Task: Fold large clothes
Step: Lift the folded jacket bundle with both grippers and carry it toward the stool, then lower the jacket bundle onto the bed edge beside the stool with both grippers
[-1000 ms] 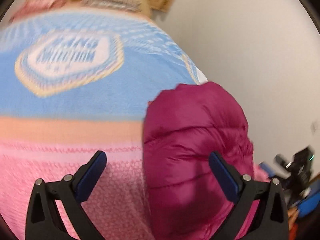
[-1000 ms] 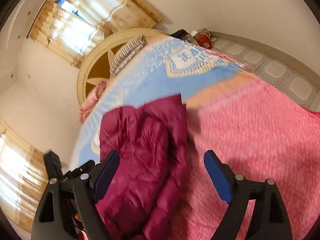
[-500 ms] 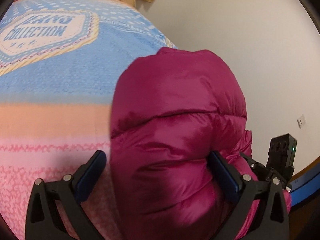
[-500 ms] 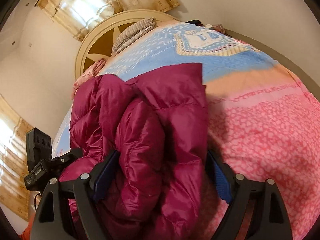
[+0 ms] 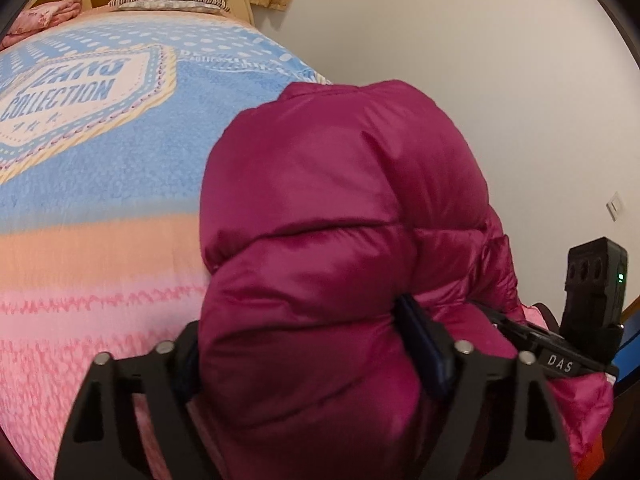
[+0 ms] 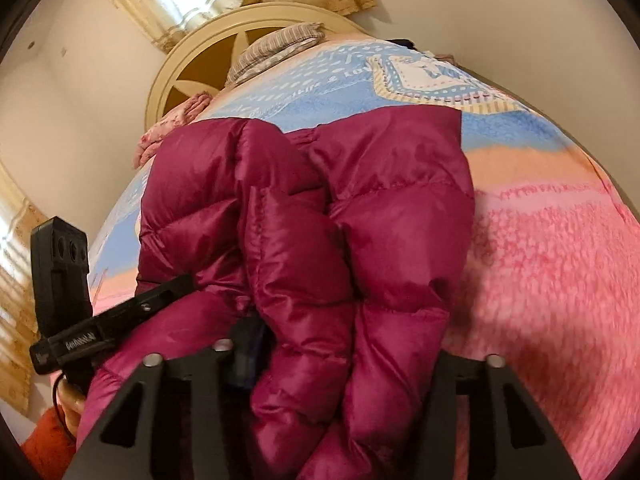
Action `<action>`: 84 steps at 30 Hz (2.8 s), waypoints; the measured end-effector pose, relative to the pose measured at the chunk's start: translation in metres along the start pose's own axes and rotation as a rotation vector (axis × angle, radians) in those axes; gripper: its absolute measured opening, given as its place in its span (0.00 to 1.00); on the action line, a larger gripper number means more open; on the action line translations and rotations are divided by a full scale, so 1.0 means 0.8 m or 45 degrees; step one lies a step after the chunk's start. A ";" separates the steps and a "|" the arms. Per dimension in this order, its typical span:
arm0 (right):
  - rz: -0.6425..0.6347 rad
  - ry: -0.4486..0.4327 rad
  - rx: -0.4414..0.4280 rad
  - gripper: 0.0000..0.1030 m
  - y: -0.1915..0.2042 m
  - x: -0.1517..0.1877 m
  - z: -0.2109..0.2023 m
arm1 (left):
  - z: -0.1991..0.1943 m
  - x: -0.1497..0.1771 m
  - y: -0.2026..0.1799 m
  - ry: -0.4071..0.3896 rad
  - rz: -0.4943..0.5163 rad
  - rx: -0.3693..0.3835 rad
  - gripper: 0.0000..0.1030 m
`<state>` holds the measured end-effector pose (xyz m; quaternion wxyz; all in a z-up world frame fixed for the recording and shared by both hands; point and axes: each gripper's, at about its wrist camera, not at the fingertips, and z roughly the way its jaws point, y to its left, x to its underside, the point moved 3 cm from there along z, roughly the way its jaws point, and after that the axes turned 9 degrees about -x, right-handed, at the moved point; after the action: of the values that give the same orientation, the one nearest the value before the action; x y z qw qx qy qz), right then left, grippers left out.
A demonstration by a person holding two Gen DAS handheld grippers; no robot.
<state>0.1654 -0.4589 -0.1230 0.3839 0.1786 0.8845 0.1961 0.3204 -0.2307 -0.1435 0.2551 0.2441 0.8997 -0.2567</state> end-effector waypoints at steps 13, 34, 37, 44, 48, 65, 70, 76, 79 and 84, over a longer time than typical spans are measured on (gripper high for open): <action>0.190 -0.108 -0.112 0.29 0.029 0.081 -0.110 | -0.067 0.071 -0.045 0.067 -0.048 0.099 0.75; 0.267 -0.388 0.105 0.25 -0.042 0.161 -0.348 | -0.070 0.139 -0.309 0.122 0.416 0.094 0.68; 0.292 -0.421 0.154 0.25 -0.072 0.160 -0.363 | -0.059 0.142 -0.335 0.111 0.474 0.060 0.68; 0.333 -0.396 0.263 0.24 -0.130 0.158 -0.360 | -0.037 0.149 -0.367 0.068 0.588 -0.092 0.68; 0.376 -0.368 0.298 0.24 -0.164 0.167 -0.352 | -0.018 0.145 -0.374 0.037 0.645 -0.156 0.68; 0.346 -0.410 0.509 0.33 -0.149 0.191 -0.413 | 0.012 0.145 -0.386 0.014 0.704 -0.224 0.82; 0.138 -0.473 0.653 0.33 -0.071 0.165 -0.457 | 0.001 0.160 -0.401 -0.035 0.763 -0.286 0.82; 0.331 -0.320 0.524 0.33 -0.105 0.112 -0.399 | -0.007 0.166 -0.398 -0.045 0.790 -0.278 0.82; 0.415 -0.241 0.489 0.27 -0.143 0.119 -0.364 | -0.008 0.166 -0.397 -0.049 0.802 -0.269 0.82; 0.421 -0.254 0.519 0.23 -0.158 0.150 -0.348 | -0.004 0.163 -0.398 -0.042 0.796 -0.257 0.83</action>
<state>-0.1408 -0.5700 -0.0822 0.3881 0.4124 0.8223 0.0556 0.0399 -0.4275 -0.1097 0.3590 0.4778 0.7978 -0.0792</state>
